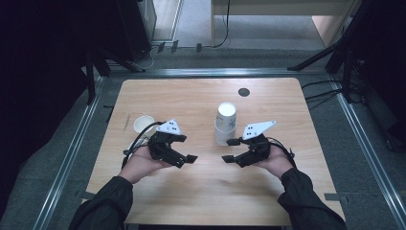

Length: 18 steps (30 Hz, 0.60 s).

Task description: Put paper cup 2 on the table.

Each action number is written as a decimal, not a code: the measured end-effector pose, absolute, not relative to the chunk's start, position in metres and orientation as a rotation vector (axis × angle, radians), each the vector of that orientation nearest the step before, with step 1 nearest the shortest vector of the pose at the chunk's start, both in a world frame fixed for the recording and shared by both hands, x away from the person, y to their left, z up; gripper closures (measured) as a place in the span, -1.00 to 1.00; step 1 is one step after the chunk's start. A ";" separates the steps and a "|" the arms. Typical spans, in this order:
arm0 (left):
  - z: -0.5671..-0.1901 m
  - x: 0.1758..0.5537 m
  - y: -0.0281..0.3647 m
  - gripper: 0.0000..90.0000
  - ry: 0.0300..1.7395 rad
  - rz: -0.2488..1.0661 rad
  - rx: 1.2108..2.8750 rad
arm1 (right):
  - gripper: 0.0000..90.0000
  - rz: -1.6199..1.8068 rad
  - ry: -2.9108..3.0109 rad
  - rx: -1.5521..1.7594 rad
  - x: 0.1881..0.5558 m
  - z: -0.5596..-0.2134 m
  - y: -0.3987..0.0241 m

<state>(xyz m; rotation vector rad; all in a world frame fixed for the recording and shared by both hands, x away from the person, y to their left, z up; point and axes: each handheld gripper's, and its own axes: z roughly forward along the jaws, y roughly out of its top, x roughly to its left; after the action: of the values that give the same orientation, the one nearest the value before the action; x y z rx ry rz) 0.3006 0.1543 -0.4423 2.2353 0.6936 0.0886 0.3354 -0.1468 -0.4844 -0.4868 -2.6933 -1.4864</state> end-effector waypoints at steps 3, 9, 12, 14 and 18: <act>-0.445 0.301 0.147 -0.73 0.682 0.081 2.233 | -0.26 -1.488 -2.693 -0.483 0.335 -0.485 -0.147; -0.451 0.302 0.133 -0.72 0.682 0.078 2.211 | -0.26 -1.482 -2.700 -0.477 0.334 -0.485 -0.145; -0.455 0.302 0.130 -0.72 0.675 0.090 2.215 | -0.26 -1.483 -2.704 -0.474 0.334 -0.485 -0.145; -0.459 0.302 0.129 -0.72 0.682 0.084 2.221 | -0.26 -1.486 -2.705 -0.471 0.334 -0.486 -0.144; -0.463 0.303 0.128 -0.72 0.696 0.078 2.233 | -0.26 -1.491 -2.706 -0.468 0.333 -0.485 -0.144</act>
<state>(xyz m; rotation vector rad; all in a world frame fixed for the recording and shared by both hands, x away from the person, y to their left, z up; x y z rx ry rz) 0.3032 0.1276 -0.4634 2.2328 0.6965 0.0777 0.3334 -0.1445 -0.4848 -0.4682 -2.7064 -1.4910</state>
